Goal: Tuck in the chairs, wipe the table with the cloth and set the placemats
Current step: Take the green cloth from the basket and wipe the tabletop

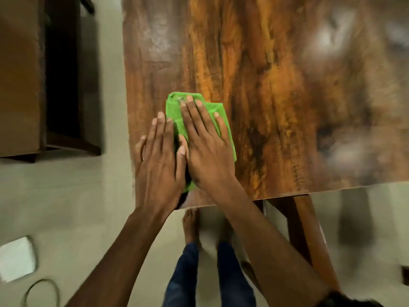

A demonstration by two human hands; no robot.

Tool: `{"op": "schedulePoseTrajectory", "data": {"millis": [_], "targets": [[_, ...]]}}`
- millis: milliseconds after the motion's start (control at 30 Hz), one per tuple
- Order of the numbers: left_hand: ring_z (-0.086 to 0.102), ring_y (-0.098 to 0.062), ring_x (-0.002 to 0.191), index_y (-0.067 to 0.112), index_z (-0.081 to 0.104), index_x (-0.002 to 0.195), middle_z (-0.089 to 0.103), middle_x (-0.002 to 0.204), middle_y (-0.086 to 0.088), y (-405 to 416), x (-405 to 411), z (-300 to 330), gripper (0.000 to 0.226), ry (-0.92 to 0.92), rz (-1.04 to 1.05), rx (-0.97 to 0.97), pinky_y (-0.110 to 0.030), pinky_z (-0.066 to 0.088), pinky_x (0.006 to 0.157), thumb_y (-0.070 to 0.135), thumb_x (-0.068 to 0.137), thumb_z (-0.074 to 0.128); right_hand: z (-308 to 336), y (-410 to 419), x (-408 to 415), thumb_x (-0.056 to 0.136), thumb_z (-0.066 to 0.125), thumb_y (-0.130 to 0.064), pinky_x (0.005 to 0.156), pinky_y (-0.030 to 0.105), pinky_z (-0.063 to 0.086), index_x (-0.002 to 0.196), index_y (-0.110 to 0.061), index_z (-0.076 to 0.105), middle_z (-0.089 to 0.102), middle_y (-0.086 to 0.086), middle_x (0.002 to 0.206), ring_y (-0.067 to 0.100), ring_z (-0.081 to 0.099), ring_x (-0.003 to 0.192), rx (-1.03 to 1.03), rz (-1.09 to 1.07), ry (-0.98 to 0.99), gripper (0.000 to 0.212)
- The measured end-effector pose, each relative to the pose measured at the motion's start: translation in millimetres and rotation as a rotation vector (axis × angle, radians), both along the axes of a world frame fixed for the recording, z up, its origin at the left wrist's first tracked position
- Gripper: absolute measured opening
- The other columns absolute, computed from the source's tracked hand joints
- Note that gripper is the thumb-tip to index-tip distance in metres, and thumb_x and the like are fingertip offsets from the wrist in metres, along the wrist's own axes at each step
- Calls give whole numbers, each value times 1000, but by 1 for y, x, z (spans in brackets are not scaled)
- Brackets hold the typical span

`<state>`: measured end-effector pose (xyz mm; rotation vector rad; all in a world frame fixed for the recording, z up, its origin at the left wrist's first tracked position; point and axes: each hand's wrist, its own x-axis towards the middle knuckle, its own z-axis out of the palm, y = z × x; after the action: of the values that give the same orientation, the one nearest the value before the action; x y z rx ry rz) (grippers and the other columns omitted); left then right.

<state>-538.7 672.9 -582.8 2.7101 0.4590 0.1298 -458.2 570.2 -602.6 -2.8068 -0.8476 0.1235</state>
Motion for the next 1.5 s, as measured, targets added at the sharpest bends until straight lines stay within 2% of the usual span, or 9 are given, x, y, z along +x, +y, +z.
{"op": "schedulePoseTrajectory", "data": {"millis": [133, 267, 500, 667, 867, 1067, 1167, 1367, 1500], "targets": [[8, -16, 167, 12, 17, 171, 11, 180, -5, -45, 8, -9, 64, 44, -225, 78, -44, 15, 134, 36, 112, 28, 3, -109, 22, 113, 31, -40, 131, 44, 18, 170, -21, 14, 11, -3, 178, 11, 6, 165, -50, -108, -75, 63], [5, -19, 167, 10, 14, 171, 8, 180, -7, -90, 27, -13, 66, 45, -227, 45, -45, 14, 134, 38, 113, 26, 13, -200, 41, 112, 36, -35, 130, 48, 22, 170, -21, 18, 12, -4, 178, 10, 7, 164, -46, -212, -73, 62], [3, -21, 167, 7, 10, 171, 4, 180, -10, -169, 101, -22, 65, 16, -208, -17, -46, 13, 135, 37, 114, 20, 8, -262, 41, 111, 36, -34, 130, 49, 22, 170, -22, 18, 11, -5, 178, 10, 6, 165, -18, -335, -71, 62], [-2, -21, 167, 6, 7, 171, 0, 180, -11, -174, 103, -30, 64, 65, -202, 59, -45, 8, 136, 36, 115, 18, 6, -270, 57, 111, 33, -38, 132, 46, 18, 170, -22, 16, 10, -3, 178, 11, 5, 165, -47, -291, -76, 64], [-4, -19, 167, 7, 5, 171, 0, 180, -9, -180, 106, -24, 65, 92, -185, 90, -44, 6, 136, 33, 113, 20, 5, -273, 173, 111, 28, -41, 130, 45, 23, 168, -19, 26, 23, 0, 176, 12, 18, 163, -71, -247, -163, 61], [-2, -20, 167, 7, 5, 171, 1, 180, -10, -180, 107, -25, 67, 97, -174, 114, -49, 11, 135, 32, 111, 21, 11, -339, 93, 112, 32, -40, 132, 46, 17, 170, -20, 16, 10, -2, 178, 13, 7, 165, -47, -282, -43, 63], [-4, -19, 167, 9, 2, 172, -2, 180, -8, -182, 107, -27, 67, 119, -170, 126, -47, 9, 136, 33, 111, 20, 10, -351, 93, 111, 31, -40, 132, 48, 17, 170, -20, 14, 9, -2, 178, 13, 6, 165, -53, -266, -20, 64], [-4, -18, 167, 10, 4, 172, 0, 181, -7, -183, 106, -25, 66, 135, -168, 125, -47, 9, 136, 34, 112, 18, -1, -304, 225, 110, 24, -45, 131, 44, 17, 169, -19, 22, 20, 0, 177, 13, 15, 164, -75, -206, -147, 65], [-2, -17, 167, 10, 7, 172, 2, 181, -6, -184, 105, -24, 66, 124, -162, 93, -45, 6, 136, 35, 112, 18, 3, -283, 291, 109, 18, -48, 132, 44, 13, 170, -19, 19, 16, 1, 178, 14, 12, 164, -93, -131, -91, 67]]}}
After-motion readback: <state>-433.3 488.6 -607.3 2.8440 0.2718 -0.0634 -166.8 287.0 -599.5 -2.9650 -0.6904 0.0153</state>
